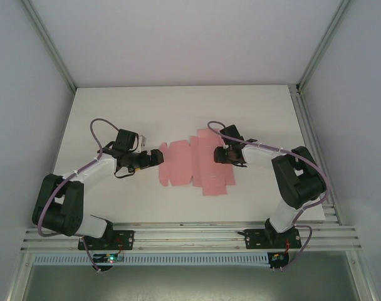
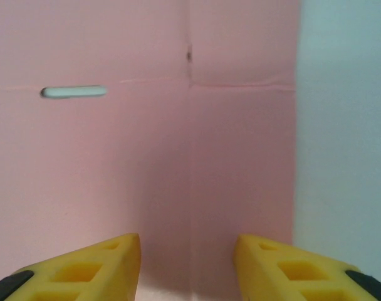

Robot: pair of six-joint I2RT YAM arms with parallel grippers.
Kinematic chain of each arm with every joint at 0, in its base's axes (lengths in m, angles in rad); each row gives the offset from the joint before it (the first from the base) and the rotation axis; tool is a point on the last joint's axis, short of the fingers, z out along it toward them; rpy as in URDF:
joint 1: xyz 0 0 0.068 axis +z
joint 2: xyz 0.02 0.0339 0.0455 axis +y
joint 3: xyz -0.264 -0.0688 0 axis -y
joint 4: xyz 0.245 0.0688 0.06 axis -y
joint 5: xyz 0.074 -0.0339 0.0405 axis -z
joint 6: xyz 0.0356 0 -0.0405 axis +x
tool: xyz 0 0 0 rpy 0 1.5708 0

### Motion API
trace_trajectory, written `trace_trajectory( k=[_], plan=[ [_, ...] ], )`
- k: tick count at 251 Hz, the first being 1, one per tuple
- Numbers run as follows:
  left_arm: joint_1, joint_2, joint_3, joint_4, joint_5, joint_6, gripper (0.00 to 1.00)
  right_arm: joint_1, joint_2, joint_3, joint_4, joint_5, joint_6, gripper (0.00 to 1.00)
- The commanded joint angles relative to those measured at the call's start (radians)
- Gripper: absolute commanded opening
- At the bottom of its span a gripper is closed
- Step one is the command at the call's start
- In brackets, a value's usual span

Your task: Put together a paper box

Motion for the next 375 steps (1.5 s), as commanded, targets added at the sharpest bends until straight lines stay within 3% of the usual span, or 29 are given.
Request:
trace_trajectory(
  k=[1,55,120,171,256,298,311,336,359,375],
  plan=[
    [-0.01,0.04,-0.001,0.037,0.081,-0.03,1.0,-0.019,0.039,-0.072,-0.029,0.011,0.047,0.47],
    [-0.016,0.129,-0.003,0.164,0.247,-0.071,0.92,-0.017,0.055,-0.104,0.001,-0.017,0.055,0.46],
    [-0.045,0.187,0.032,0.174,0.282,-0.042,0.85,-0.014,0.054,-0.12,0.006,-0.027,0.055,0.45],
    [-0.048,0.192,0.01,0.288,0.369,-0.078,0.83,-0.006,0.07,-0.144,0.023,-0.043,0.069,0.44],
    [-0.047,0.061,-0.078,0.571,0.395,-0.194,0.75,0.005,0.054,-0.196,0.054,-0.057,0.095,0.43],
    [-0.049,0.003,-0.153,0.799,0.418,-0.289,0.74,0.005,0.034,-0.21,0.065,-0.058,0.103,0.42],
    [-0.049,-0.002,-0.156,0.789,0.391,-0.286,0.74,0.005,0.028,-0.218,0.074,-0.064,0.108,0.42],
    [-0.069,0.031,-0.131,0.746,0.36,-0.257,0.67,0.007,0.018,-0.23,0.101,-0.086,0.11,0.41],
    [-0.08,0.089,-0.13,0.874,0.406,-0.322,0.63,0.007,0.016,-0.235,0.106,-0.087,0.11,0.41],
    [-0.081,0.113,-0.119,0.877,0.396,-0.339,0.55,0.007,0.016,-0.233,0.098,-0.078,0.11,0.41]
  ],
)
